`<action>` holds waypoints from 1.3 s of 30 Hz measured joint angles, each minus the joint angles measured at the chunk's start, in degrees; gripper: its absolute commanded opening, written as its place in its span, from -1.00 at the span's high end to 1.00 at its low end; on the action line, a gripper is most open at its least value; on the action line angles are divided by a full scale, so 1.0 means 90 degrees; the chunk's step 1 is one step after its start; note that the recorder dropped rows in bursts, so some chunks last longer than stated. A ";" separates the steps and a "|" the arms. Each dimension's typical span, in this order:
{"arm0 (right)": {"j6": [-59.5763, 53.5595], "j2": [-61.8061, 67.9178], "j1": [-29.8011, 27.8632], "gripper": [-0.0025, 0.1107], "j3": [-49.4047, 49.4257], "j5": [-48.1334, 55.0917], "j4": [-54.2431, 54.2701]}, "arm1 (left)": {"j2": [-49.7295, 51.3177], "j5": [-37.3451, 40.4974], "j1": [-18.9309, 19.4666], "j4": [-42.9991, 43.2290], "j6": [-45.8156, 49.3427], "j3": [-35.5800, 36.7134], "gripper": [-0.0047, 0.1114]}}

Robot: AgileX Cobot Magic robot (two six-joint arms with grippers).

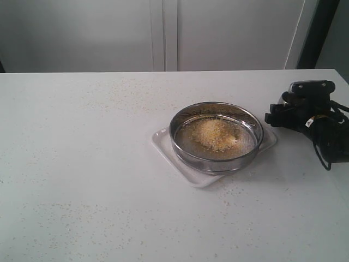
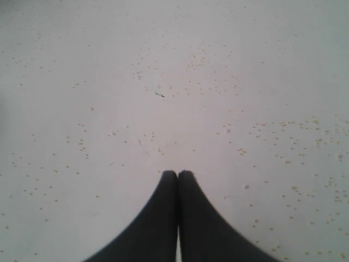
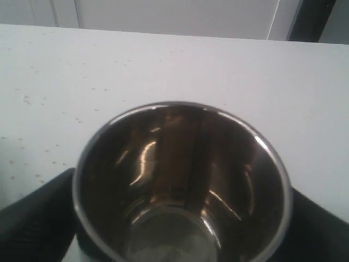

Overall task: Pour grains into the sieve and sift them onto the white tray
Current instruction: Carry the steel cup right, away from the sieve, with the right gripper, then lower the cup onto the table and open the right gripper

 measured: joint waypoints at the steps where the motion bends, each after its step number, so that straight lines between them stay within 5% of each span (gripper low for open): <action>1: -0.0033 0.0000 0.0000 -0.55 0.0000 0.0000 0.0000 | 0.0000 0.0000 0.0000 0.0000 0.0000 0.0000 0.92; 15: -0.0130 0.0000 0.0000 -0.79 0.0000 0.0123 -0.0024 | 0.0000 0.0000 0.0000 0.0000 0.0000 0.0000 0.92; 39: 0.0154 -0.1389 0.0000 -0.73 0.0000 0.1019 0.0025 | 0.0000 0.0000 0.0000 0.0000 0.0000 0.0000 0.92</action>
